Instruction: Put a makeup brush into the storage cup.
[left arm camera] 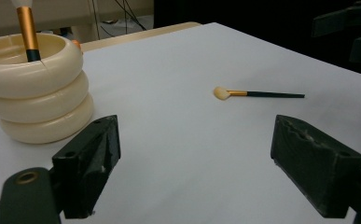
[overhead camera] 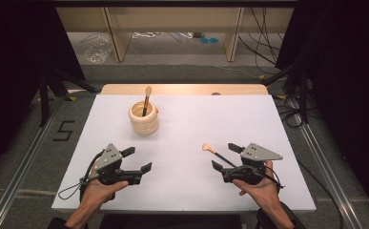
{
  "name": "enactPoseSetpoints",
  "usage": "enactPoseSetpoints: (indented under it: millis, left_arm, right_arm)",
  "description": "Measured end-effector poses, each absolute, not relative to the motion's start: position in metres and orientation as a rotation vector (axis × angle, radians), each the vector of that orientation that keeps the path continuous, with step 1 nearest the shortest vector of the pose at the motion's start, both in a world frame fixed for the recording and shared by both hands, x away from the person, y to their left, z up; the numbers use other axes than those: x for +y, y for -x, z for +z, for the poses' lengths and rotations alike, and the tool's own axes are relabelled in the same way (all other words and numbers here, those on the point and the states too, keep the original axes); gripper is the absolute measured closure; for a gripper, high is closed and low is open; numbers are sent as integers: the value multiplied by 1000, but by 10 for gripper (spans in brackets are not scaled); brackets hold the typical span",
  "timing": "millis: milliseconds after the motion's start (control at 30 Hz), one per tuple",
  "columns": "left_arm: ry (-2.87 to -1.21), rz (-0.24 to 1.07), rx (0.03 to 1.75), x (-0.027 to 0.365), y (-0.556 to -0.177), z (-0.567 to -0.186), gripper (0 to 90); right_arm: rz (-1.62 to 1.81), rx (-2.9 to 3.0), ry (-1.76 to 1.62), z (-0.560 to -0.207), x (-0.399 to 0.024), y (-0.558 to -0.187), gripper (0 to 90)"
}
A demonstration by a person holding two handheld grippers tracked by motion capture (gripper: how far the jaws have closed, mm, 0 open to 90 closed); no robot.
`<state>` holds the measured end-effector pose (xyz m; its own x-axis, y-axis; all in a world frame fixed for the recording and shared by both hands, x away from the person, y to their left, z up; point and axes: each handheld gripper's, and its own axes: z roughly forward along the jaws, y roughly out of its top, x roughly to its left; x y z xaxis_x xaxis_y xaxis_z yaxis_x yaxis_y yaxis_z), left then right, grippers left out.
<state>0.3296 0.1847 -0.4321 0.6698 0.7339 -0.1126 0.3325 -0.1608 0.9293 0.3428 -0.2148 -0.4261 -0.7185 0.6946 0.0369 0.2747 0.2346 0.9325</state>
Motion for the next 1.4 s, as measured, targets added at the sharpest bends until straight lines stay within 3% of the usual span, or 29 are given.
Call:
enactPoseSetpoints:
  millis: [500,1400]
  left_arm:
    - [-1766,441,859,185,-331,-434,157]
    - [-1773,414,878,184,-331,-437,157]
  right_arm:
    - [1208,2330,-852,-418,-212,-363,165]
    - [766,2638,-842,-436,-207,-412,407]
